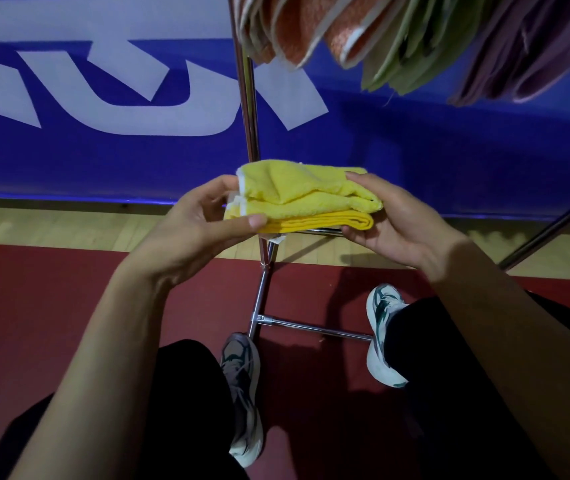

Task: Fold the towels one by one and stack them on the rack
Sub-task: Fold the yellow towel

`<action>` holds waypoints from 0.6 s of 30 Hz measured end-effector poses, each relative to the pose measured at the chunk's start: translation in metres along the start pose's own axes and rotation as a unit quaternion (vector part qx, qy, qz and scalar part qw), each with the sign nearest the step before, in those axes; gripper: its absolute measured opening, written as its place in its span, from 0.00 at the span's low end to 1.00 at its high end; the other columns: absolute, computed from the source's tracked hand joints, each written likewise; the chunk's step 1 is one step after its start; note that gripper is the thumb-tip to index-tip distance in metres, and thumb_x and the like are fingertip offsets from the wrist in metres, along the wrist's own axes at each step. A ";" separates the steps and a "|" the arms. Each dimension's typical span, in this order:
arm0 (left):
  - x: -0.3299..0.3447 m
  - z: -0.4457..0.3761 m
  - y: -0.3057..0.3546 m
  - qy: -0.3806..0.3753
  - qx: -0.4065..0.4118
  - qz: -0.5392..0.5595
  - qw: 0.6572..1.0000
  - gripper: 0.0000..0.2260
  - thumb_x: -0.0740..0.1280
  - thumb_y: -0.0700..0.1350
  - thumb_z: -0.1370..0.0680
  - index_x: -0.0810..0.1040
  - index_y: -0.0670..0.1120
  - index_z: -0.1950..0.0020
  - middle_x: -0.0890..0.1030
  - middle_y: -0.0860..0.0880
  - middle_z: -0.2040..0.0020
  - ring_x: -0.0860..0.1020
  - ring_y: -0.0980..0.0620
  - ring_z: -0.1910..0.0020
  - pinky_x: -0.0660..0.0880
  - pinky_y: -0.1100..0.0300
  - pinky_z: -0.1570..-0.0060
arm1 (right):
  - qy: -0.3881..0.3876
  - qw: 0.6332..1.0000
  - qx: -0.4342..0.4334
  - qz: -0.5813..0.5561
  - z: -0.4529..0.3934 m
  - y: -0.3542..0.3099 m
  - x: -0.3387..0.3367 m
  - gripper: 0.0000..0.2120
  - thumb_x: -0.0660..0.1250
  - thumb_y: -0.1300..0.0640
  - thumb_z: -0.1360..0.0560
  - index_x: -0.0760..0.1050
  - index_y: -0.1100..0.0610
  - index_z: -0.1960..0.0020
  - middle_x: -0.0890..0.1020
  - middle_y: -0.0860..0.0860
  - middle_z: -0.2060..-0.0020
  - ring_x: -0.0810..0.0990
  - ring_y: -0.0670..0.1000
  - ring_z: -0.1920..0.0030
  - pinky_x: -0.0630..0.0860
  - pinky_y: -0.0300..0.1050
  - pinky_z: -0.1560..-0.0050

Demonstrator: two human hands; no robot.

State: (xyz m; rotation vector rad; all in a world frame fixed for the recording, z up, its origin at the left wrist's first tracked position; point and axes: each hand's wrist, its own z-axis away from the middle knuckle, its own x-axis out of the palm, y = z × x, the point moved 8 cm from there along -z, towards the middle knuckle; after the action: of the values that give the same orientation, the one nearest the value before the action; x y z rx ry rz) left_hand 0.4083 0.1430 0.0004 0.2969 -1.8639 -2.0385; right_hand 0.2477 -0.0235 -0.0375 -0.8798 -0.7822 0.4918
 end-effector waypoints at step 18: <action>-0.012 -0.004 -0.014 0.086 -0.066 0.116 0.987 0.15 0.58 0.25 0.19 0.82 0.35 0.44 0.88 0.40 0.47 0.87 0.45 0.45 0.83 0.62 0.50 | 0.013 0.998 -0.012 0.065 -0.004 0.004 0.001 0.11 0.65 0.53 0.17 0.82 0.58 0.45 0.88 0.53 0.53 0.85 0.49 0.55 0.80 0.43 0.53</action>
State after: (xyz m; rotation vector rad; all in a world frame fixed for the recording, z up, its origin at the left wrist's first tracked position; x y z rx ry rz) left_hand 0.4193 0.1448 -0.0153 0.2019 -1.5734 -1.9035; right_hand 0.2512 -0.0222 -0.0421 -0.9618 -0.7115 0.5851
